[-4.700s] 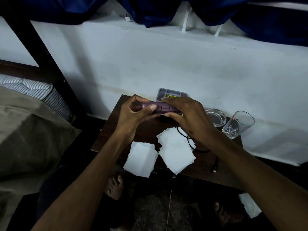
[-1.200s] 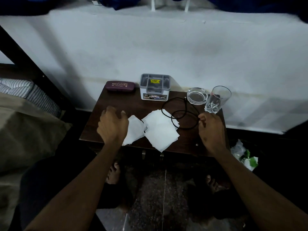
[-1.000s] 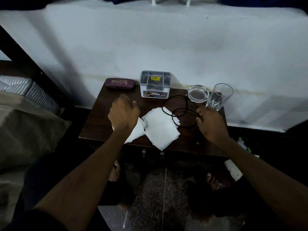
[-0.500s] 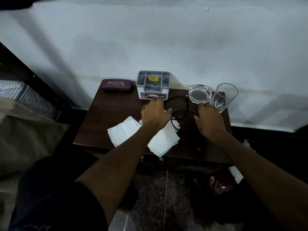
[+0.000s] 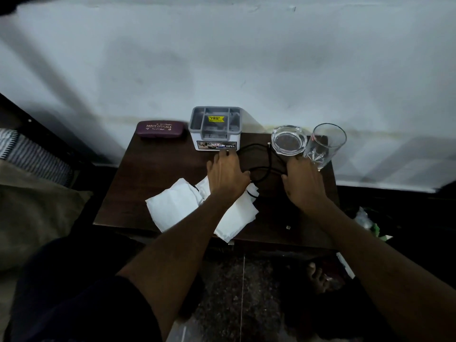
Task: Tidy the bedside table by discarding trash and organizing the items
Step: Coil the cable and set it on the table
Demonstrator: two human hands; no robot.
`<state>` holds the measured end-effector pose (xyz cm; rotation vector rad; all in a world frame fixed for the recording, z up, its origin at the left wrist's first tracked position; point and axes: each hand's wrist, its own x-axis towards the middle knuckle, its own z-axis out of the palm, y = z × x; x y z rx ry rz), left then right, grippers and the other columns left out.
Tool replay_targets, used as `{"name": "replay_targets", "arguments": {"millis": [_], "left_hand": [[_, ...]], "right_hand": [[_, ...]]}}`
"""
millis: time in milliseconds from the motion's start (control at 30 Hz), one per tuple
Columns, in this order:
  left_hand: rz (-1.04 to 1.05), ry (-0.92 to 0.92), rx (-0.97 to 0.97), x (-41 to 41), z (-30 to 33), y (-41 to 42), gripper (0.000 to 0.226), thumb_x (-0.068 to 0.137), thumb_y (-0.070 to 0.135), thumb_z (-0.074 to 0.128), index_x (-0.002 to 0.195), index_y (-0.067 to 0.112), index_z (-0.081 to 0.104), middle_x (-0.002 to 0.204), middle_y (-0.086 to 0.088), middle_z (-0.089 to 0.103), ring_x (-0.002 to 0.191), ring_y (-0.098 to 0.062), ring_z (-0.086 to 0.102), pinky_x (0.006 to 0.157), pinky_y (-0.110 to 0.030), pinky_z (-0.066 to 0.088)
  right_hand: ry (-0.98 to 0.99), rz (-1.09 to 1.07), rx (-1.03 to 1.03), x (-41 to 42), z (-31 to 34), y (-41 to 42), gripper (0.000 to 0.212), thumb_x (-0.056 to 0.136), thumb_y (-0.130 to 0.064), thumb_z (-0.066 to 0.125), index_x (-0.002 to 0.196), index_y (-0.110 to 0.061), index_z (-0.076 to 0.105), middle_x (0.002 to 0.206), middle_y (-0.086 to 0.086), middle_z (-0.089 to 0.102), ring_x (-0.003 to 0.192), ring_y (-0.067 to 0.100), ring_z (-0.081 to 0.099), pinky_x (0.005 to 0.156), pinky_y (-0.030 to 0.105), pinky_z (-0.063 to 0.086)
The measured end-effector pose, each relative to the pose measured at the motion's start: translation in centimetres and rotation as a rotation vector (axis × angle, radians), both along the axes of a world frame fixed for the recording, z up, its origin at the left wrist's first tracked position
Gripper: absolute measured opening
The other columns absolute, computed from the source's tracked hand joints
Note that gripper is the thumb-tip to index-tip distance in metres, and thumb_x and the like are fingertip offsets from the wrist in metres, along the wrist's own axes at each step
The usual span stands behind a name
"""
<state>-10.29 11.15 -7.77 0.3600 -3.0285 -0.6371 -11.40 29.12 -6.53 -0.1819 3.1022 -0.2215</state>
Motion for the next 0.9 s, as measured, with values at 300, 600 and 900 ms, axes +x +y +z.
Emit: {"name": "replay_targets", "arguments": {"millis": [300,600,900], "left_hand": [[0.012,-0.002,0.067,-0.7,-0.5,1.2,0.022,0.083,0.016,0.072,0.103,0.009,0.066,0.116,-0.012,0.065,0.113,-0.035,0.063,0.102,-0.047,0.041],[0.035,0.106,0.169,-0.8,0.7,0.5,0.028,0.093,0.031,0.074,0.075,0.013,0.063,0.084,-0.004,0.070,0.090,-0.029,0.068,0.100,-0.045,0.044],[-0.011,0.101,0.278,-0.5,0.2,-0.4,0.041,0.088,0.029,0.080,0.061,0.007,0.059,0.059,-0.003,0.059,0.063,-0.026,0.062,0.069,-0.034,0.052]], "right_hand": [[0.006,-0.003,-0.015,0.2,-0.4,-0.3,0.013,0.097,-0.006,0.062,0.109,-0.002,0.061,0.111,0.020,0.068,0.105,0.041,0.068,0.080,0.042,0.054],[0.078,-0.029,-0.047,0.0,-0.6,-0.3,0.014,0.101,-0.009,0.052,0.108,-0.004,0.063,0.112,0.019,0.066,0.099,0.040,0.068,0.075,0.043,0.051],[0.131,-0.051,-0.200,0.0,-0.4,-0.1,0.016,0.103,-0.021,0.057,0.103,-0.006,0.063,0.098,0.019,0.071,0.092,0.041,0.069,0.071,0.040,0.047]]}}
